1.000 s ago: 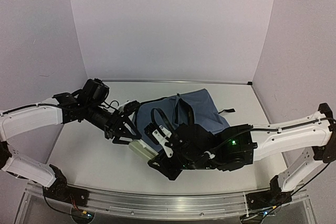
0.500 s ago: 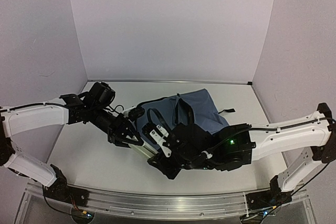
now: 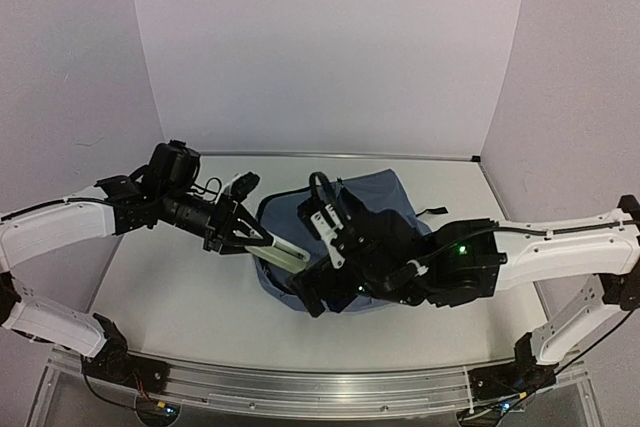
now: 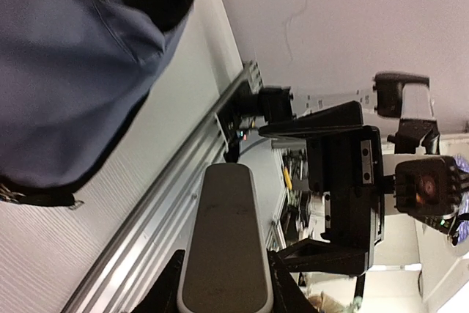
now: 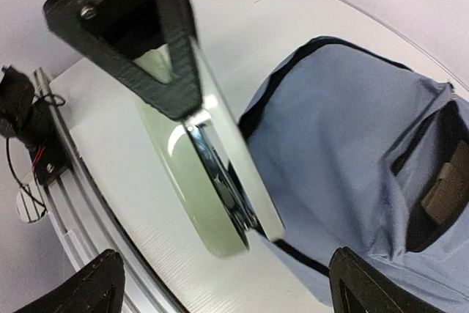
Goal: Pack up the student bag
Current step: Pick up the stationery from the center of the board, then place the stationery in the student bag.
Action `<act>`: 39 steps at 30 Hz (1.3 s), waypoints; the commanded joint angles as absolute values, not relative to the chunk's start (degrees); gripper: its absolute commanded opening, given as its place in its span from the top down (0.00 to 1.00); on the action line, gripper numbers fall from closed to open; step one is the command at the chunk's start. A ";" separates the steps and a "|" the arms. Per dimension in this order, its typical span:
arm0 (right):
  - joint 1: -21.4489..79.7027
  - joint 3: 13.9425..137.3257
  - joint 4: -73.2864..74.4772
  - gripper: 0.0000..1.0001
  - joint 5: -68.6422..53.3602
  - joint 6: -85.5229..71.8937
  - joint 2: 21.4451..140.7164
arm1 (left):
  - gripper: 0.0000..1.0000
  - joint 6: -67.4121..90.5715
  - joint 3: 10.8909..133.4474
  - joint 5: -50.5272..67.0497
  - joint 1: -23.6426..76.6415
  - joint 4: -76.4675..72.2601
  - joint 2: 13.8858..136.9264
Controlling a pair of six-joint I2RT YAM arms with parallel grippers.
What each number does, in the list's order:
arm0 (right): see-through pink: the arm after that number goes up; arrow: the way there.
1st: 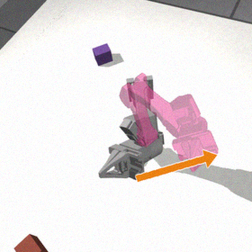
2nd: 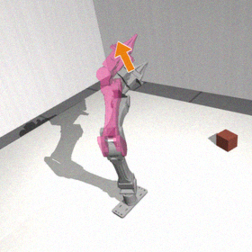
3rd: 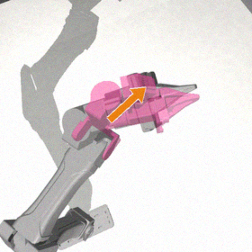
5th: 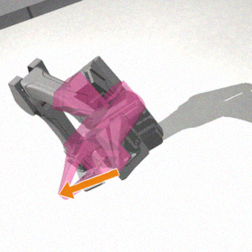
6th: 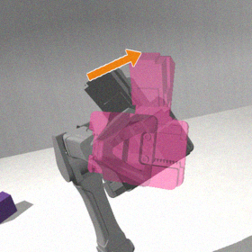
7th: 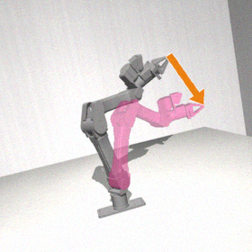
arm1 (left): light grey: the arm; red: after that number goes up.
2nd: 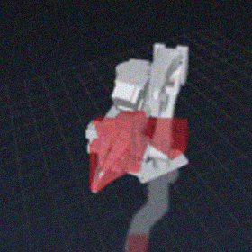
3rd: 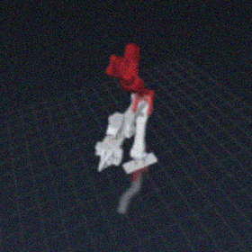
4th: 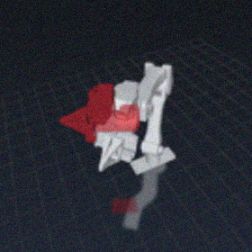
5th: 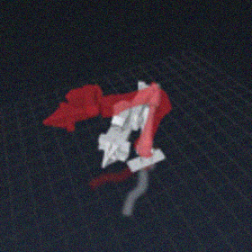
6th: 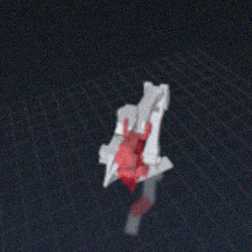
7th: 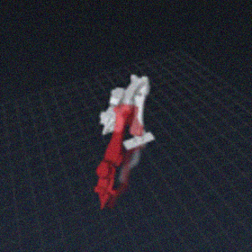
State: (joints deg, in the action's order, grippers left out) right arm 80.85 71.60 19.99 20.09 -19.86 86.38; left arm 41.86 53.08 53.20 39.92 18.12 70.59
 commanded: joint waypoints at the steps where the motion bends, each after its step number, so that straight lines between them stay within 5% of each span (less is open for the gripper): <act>1: 72.68 71.10 22.89 0.08 22.92 -24.87 81.45 | 1.00 48.27 51.98 44.30 34.14 10.19 66.78; 11: 56.00 74.61 32.70 0.19 23.27 -27.85 86.97 | 1.00 55.65 50.52 32.61 31.99 2.35 69.71; 39: 55.45 85.02 39.55 0.53 31.12 -26.52 99.03 | 1.00 57.56 52.74 34.74 33.32 -4.55 79.97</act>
State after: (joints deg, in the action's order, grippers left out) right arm 55.31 82.65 38.68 29.95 -26.41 97.64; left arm 57.34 50.13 34.70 32.50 -0.67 79.05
